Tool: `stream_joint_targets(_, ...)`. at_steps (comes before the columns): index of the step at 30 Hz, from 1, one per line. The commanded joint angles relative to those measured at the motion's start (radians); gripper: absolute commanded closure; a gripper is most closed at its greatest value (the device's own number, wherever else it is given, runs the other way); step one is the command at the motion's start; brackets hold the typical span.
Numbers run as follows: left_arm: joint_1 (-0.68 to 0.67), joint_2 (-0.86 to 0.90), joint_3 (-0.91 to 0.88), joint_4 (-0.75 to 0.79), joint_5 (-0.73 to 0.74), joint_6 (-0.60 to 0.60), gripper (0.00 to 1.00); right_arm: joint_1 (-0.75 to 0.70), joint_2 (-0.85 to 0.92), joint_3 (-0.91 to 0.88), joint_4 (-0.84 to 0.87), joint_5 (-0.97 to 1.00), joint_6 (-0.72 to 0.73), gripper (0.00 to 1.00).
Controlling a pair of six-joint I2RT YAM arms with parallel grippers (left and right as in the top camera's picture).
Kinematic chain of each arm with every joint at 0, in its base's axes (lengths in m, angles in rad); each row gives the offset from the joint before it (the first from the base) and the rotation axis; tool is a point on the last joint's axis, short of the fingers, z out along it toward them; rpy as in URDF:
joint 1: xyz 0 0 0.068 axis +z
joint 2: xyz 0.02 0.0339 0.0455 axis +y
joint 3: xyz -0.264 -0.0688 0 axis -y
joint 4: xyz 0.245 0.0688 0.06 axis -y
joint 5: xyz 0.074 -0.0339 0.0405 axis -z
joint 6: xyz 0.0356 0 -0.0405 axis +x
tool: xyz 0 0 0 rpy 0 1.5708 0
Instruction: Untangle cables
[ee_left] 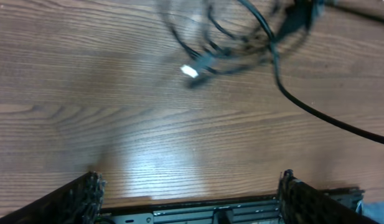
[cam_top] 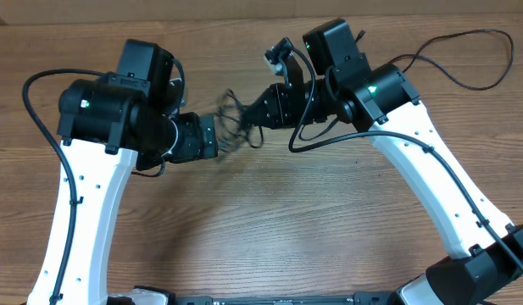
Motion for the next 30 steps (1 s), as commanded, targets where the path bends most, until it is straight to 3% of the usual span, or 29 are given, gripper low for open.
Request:
stream_joint_targets(1,-0.008,0.002,-0.006,0.004,-0.025,0.039,0.11,-0.042,-0.015,0.019,0.016,-0.210,0.026,0.96)
stream_joint_targets(5,-0.008,0.002,-0.006,0.013,-0.016,0.055,0.11,-0.076,-0.015,0.019,0.033,-0.422,0.018,0.96)
stream_joint_targets(10,-0.008,0.002,-0.006,0.054,-0.009,0.087,0.13,-0.089,-0.015,0.019,0.045,-0.536,0.023,0.96)
stream_joint_targets(14,-0.008,0.002,-0.006,0.095,0.007,0.086,0.25,-0.091,-0.015,0.019,0.045,-0.590,0.026,0.96)
stream_joint_targets(16,-0.008,0.002,-0.006,0.119,0.006,0.086,0.36,-0.091,-0.015,0.019,0.047,-0.605,0.043,0.96)
stream_joint_targets(23,-0.008,0.002,-0.006,0.187,0.006,0.086,0.46,-0.091,-0.015,0.019,0.105,-0.709,0.054,0.96)
stream_joint_targets(27,-0.008,0.002,-0.006,0.204,0.009,0.081,0.57,-0.093,-0.015,0.019,0.105,-0.680,0.056,0.96)
stream_joint_targets(30,-0.008,0.002,-0.006,0.202,0.011,0.082,0.58,-0.093,-0.015,0.019,0.105,-0.600,0.107,0.96)
